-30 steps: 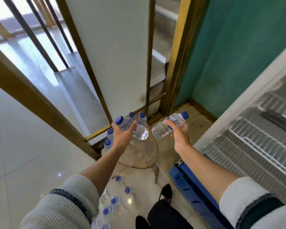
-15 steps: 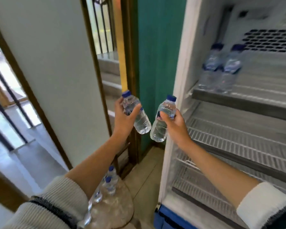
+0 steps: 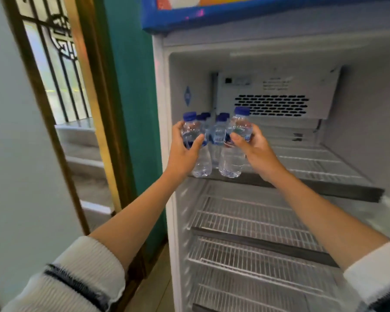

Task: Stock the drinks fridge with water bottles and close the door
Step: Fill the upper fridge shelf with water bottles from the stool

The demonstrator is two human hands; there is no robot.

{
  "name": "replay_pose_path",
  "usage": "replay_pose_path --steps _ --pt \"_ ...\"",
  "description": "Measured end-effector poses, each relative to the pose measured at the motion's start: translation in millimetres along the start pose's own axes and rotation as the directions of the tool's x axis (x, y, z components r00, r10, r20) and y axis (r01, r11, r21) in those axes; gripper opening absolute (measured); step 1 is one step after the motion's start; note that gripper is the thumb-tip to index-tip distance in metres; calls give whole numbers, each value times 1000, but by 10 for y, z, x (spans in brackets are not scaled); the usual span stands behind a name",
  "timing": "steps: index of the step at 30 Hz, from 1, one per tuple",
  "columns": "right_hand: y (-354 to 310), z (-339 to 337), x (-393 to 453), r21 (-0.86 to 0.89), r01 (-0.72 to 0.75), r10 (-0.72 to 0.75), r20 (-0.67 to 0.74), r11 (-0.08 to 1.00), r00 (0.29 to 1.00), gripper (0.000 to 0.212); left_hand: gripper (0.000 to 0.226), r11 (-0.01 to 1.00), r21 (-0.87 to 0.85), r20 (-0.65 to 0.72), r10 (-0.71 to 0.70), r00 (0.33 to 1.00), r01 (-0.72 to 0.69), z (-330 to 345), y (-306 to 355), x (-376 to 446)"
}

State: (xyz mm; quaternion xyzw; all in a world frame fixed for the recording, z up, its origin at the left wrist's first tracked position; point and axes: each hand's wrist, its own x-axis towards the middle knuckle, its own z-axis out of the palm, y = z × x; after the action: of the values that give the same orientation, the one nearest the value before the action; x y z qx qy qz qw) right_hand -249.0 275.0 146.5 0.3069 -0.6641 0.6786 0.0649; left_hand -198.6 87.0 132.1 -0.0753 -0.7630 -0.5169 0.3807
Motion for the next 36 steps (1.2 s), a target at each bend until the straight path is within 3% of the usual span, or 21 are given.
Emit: replay_pose_path --steps 9,13,22,29,36 --pt "242 -417 544 -253 -38 40 4 967 999 46 59 999 47 -32 -8 999 9 261 -113 208" --pt "436 -447 733 -212 -132 132 -12 968 991 49 63 993 114 -34 14 999 -10 270 -207 243" --pt "726 -530 978 -152 -172 171 -23 973 985 51 73 990 139 -81 33 996 -22 310 -313 262" --pt "860 -613 999 -344 -286 338 101 894 936 68 70 999 50 -125 10 992 -4 360 -278 224" --pt "887 -631 923 -415 -213 252 42 885 967 73 68 999 42 -147 -1 989 7 373 -258 200"
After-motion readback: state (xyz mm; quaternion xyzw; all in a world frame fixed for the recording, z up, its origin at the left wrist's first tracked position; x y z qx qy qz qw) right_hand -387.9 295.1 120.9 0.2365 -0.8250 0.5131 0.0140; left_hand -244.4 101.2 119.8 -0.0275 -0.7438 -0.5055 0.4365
